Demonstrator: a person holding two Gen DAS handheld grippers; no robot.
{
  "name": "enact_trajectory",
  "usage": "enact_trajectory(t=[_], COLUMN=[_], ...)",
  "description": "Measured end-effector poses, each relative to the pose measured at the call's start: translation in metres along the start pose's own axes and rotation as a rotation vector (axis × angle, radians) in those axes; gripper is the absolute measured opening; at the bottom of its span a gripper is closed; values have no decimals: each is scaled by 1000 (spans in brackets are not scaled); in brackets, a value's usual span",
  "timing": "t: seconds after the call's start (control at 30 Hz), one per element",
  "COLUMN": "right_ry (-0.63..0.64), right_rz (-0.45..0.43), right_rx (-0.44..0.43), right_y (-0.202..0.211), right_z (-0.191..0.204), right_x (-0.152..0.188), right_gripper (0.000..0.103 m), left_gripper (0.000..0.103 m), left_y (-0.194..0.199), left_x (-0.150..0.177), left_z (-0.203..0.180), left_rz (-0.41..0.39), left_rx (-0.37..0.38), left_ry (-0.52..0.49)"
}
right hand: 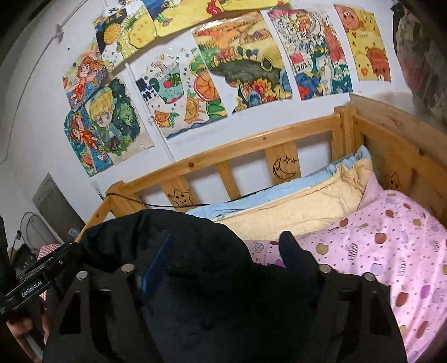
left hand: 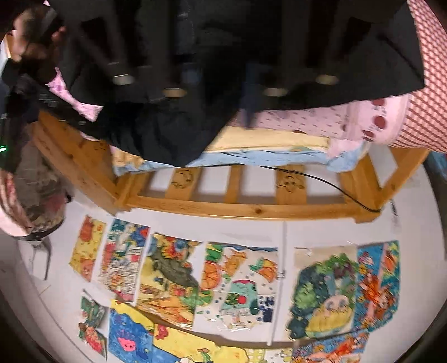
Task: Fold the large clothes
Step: 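Grasp the jacket hem with both tools and lift it toward the collar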
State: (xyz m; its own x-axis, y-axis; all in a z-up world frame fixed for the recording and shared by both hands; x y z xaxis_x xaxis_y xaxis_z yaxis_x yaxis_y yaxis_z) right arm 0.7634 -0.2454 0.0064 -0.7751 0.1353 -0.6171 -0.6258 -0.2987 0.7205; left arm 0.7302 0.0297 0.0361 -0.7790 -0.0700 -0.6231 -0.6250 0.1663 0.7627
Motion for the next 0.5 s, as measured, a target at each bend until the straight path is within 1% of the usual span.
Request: enact_trajectory(t=[0.03, 0.07, 0.13, 0.2, 0.23, 0.3, 0.37, 0.43, 0.5], right_ry=[5, 11, 24, 29, 31, 43, 82, 136, 187], right_rz=[8, 11, 14, -12, -21, -30, -26, -3, 26], right_rx=[4, 3, 13, 25, 11, 0, 9, 33, 76], right_y=[-5, -6, -7, 0, 6, 17, 27, 36, 42], right_z=[1, 0, 1, -2, -5, -10, -14, -17, -22], right_x=[1, 1, 5, 9, 12, 16, 23, 34, 46], right_gripper=[56, 49, 14, 5, 1, 1, 1, 1, 1], left_gripper=[10, 10, 8, 8, 7, 6, 6, 6, 5], left_y=[1, 5, 11, 19, 21, 25, 29, 32, 34], left_x=[1, 3, 5, 10, 11, 19, 28, 41, 53], left_z=[-1, -2, -3, -1, 1, 3, 5, 7, 5], left_rz=[-2, -5, -6, -8, 2, 31, 55, 84, 100], left_rx=[0, 12, 25, 30, 24, -3, -22, -33, -47], left_ry=[-5, -15, -25, -40, -48, -84, -121, -159, -201])
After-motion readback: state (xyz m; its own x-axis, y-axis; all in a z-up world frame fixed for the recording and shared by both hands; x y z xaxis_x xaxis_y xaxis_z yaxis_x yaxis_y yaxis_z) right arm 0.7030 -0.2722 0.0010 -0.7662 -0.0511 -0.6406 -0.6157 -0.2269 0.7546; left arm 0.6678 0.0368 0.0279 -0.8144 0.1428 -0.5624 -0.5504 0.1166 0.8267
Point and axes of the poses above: each gripper's, at about its wrist camera, not at the fingertips, and y roughly against the way its jaws point, z to its left, x to its underside, the point moved 1 cm from there along -y, roughly the way its jaws point, and after that the axes turned 15 degrees about z, right-handed, at the moved point
